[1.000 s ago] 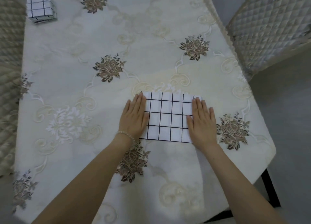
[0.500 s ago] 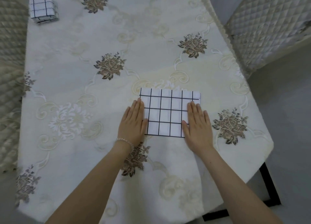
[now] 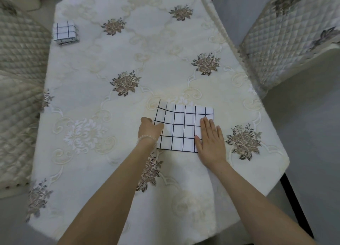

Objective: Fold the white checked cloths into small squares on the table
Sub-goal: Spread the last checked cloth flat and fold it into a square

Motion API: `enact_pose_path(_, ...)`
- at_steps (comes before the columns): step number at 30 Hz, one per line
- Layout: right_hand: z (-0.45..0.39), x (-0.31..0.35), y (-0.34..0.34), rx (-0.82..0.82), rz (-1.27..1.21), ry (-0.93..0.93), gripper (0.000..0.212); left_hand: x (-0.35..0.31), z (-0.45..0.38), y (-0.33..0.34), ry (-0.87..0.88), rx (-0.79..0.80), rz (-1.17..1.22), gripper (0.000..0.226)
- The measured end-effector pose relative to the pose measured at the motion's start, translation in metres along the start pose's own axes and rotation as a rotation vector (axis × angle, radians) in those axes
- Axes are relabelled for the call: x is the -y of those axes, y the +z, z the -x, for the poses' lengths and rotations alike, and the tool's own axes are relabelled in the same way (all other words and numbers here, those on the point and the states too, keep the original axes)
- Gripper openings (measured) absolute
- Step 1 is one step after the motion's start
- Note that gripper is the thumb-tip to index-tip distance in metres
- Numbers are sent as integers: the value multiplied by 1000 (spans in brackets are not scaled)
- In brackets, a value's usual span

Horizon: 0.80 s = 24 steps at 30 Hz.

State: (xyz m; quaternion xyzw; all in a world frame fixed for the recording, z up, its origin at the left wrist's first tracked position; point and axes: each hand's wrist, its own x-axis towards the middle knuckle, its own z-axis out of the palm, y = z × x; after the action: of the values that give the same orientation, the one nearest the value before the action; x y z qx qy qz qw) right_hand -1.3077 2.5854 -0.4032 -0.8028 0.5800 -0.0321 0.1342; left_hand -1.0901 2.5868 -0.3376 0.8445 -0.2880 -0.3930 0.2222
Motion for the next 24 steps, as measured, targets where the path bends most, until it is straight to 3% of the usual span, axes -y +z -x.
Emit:
enact_pose_path(3, 2, -1, 1, 4, -12, -17, 66, 8, 3, -12, 70, 89, 14, 14)
enact_pose_path(6, 11, 0, -3, 21, -64, -47, 69, 14, 21, -21, 162, 122, 100, 35)
enact_pose_path(10, 22, 12, -21, 5, -375, 38, 68, 10, 52, -34, 397, 96, 123, 28)
enact_pose_path(13, 18, 22, -56, -52, -655, 106, 72, -3, 74, -47, 630, 12, 19, 33)
enact_pose_path(15, 12, 30, -87, -103, -776, 75, 77, -17, 89, -58, 830, -78, -225, 27)
enact_pose_path(17, 8, 40, -121, -180, -880, -3, 83, -29, 100, -70, 1127, -314, -503, 18)
enact_pose_path(19, 10, 49, -147, -310, -833, -145, 89, -33, 109, -71, 1415, -506, -662, 13)
enact_pose_path(22, 14, 47, -158, -497, -614, -364, 77, -31, 123, -60, 1484, -593, -694, 23)
enact_pose_path(24, 17, 35, -141, -509, -573, -455, 45, -18, 125, -45, 1472, -573, -723, 26)
